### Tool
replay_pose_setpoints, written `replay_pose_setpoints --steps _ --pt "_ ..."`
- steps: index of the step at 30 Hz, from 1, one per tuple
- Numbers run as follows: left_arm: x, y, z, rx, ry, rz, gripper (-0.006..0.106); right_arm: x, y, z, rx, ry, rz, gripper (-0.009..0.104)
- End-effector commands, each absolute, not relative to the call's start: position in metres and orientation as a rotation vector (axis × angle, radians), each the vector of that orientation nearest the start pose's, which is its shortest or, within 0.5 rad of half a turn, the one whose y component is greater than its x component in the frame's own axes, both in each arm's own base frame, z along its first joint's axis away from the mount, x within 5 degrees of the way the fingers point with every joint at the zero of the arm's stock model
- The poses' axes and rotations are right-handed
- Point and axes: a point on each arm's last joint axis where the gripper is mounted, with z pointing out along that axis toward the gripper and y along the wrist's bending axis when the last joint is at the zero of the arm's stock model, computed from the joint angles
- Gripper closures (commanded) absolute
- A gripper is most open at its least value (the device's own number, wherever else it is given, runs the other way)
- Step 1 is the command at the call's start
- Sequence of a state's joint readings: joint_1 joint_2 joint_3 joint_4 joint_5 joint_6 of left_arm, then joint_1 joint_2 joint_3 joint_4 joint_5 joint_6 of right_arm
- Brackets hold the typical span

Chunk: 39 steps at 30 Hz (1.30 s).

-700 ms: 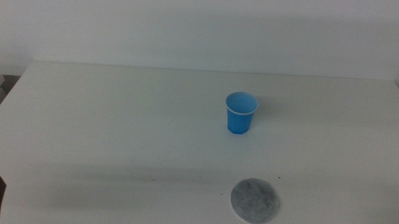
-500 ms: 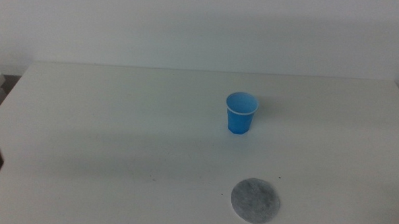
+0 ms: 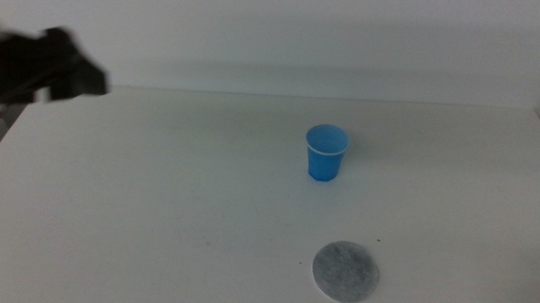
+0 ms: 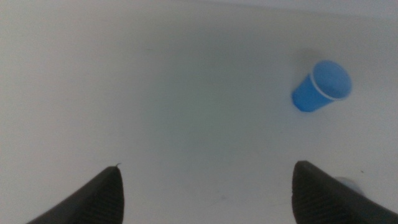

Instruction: Place an empty cup on a cup mat.

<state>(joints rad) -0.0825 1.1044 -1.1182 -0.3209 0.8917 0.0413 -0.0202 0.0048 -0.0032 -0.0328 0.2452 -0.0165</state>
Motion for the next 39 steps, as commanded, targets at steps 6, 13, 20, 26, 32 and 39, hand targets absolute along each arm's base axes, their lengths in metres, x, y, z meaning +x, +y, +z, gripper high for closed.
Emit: replay_pose_setpoints --steps 6,13,20,26,32,39 --pt "0.283 -0.098 0.378 0.076 2.443 -0.427 0.011 0.055 -0.002 0.192 -0.028 1.722 -0.064 0.002" --pt "0.329 -0.174 0.362 0.225 2.502 -0.332 0.011 0.055 -0.002 0.192 -0.028 1.722 -0.064 0.002" --pt "0.366 -0.237 0.327 0.272 2.559 -0.343 0.011 0.055 -0.002 0.192 -0.028 1.722 -0.064 0.002" --pt "0.397 -0.262 0.297 0.282 2.677 -0.339 0.011 0.055 -0.002 0.192 -0.028 1.722 -0.064 0.002" --pt "0.423 -0.277 0.268 0.333 2.679 -0.310 0.011 0.055 -0.002 0.192 -0.028 1.722 -0.064 0.002" --pt "0.439 -0.287 0.230 0.354 2.693 -0.293 0.011 0.055 -0.002 0.192 -0.028 1.722 -0.064 0.002"
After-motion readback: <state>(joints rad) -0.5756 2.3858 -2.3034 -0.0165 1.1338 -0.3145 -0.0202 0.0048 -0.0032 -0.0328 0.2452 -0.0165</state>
